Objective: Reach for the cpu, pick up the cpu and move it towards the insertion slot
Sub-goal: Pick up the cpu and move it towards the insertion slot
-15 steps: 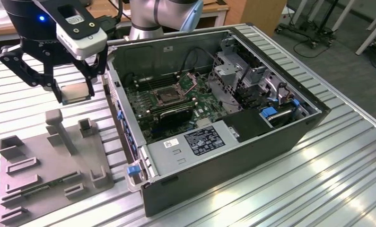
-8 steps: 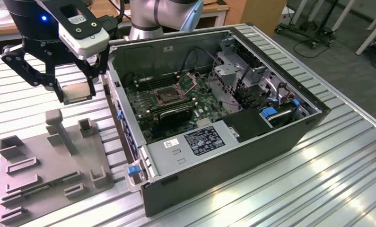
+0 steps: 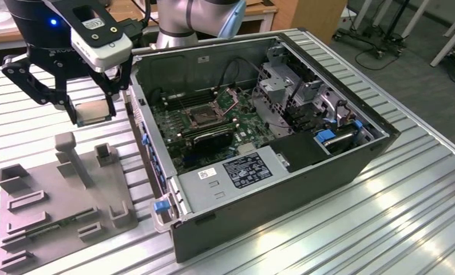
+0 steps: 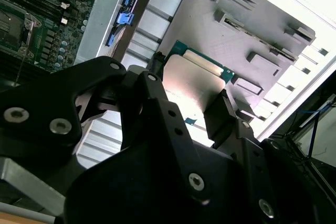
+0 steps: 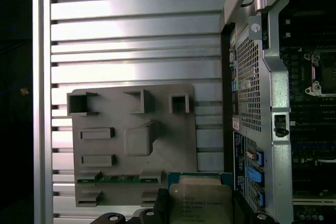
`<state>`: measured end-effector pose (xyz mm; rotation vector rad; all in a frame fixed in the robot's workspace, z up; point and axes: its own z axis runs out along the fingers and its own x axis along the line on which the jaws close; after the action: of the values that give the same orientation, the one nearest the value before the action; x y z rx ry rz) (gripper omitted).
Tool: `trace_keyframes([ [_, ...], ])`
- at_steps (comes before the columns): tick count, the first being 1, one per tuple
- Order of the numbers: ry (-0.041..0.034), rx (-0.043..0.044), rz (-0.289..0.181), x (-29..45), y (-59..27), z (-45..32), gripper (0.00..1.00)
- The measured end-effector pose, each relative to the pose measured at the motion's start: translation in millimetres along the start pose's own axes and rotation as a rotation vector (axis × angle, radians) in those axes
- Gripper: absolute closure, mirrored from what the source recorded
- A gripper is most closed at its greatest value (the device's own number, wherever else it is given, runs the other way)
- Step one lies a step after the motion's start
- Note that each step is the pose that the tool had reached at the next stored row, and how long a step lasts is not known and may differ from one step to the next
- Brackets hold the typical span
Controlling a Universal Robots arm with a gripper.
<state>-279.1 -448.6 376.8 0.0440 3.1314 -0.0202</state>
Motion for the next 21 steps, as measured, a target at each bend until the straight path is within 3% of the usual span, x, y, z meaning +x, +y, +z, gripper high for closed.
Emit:
trace_keyframes([
  [7, 0.0, 0.0, 0.0, -0.2, 0.0, 0.0, 0.45],
  [21, -0.0001, 0.0, 0.0, -9.1, 0.2, 0.3, 0.45],
])
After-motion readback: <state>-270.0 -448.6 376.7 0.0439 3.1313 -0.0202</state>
